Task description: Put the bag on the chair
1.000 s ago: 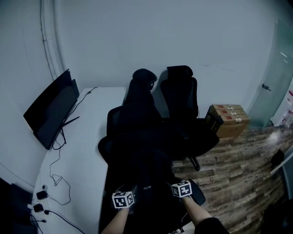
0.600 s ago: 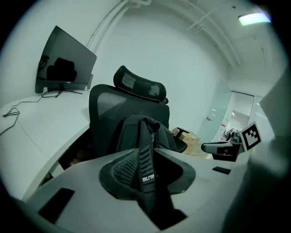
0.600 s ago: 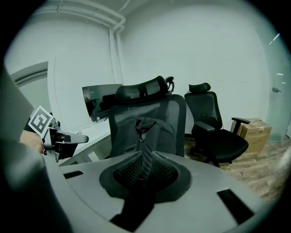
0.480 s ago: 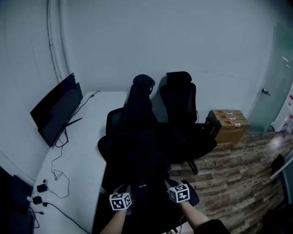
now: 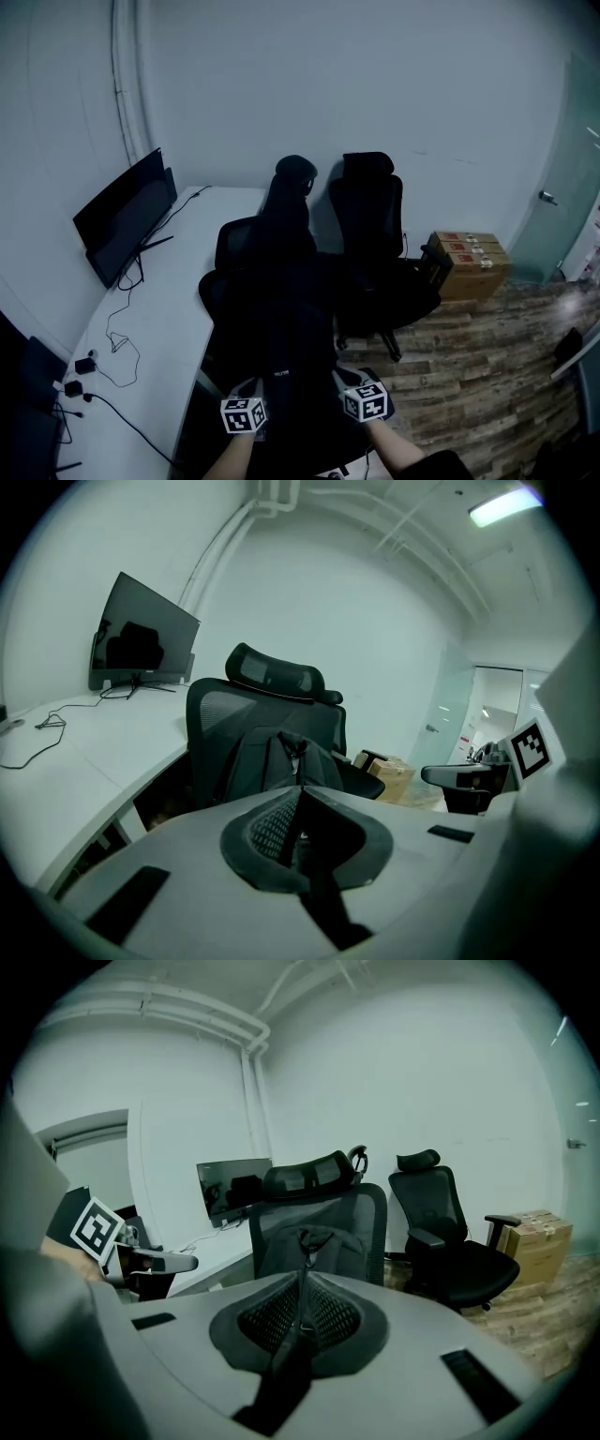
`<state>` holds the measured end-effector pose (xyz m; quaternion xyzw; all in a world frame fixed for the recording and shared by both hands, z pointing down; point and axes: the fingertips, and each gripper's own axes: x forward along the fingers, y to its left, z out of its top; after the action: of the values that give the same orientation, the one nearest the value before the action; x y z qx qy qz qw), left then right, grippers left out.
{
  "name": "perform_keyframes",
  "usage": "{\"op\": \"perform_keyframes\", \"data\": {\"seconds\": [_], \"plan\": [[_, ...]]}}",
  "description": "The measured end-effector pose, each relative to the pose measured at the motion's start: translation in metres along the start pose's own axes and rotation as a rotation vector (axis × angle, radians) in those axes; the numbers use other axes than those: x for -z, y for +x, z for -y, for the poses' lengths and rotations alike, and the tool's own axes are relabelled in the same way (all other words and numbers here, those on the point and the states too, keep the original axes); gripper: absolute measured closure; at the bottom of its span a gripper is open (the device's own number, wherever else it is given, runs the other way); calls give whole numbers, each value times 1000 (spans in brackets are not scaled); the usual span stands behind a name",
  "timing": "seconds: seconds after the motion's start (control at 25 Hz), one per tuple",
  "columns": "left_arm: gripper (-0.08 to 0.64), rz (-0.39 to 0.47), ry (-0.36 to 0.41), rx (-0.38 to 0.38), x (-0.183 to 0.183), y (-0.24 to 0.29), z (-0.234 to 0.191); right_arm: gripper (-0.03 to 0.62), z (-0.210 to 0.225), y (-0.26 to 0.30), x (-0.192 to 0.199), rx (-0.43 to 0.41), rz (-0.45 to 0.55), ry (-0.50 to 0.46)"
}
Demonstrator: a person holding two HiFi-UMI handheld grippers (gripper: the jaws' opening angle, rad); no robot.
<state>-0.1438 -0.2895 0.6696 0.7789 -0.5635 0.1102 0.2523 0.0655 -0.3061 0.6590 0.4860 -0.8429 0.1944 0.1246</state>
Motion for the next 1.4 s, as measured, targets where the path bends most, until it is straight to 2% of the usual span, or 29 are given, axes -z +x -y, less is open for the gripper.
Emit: {"op": "perform_keyframes", "data": {"seconds": [0.32,0.64,0.84,1.04,1.4], "plan": [[540,50,17,9,3,-34,42,535,-9,-45,-9,-69,54,-14],[540,113,34,-6,10,-62,89,537,-7,-93,2,-115,78,-13],[540,146,13,-24,21,-83,113,537,-7,-122,11,-151,89,-1],[540,150,25,-24,38,-101,137,538,-8,-149,19,-176,94,-20],[540,175,17,-37,65,-130,161,538,-19,-181,36,-220,101,-24]]}}
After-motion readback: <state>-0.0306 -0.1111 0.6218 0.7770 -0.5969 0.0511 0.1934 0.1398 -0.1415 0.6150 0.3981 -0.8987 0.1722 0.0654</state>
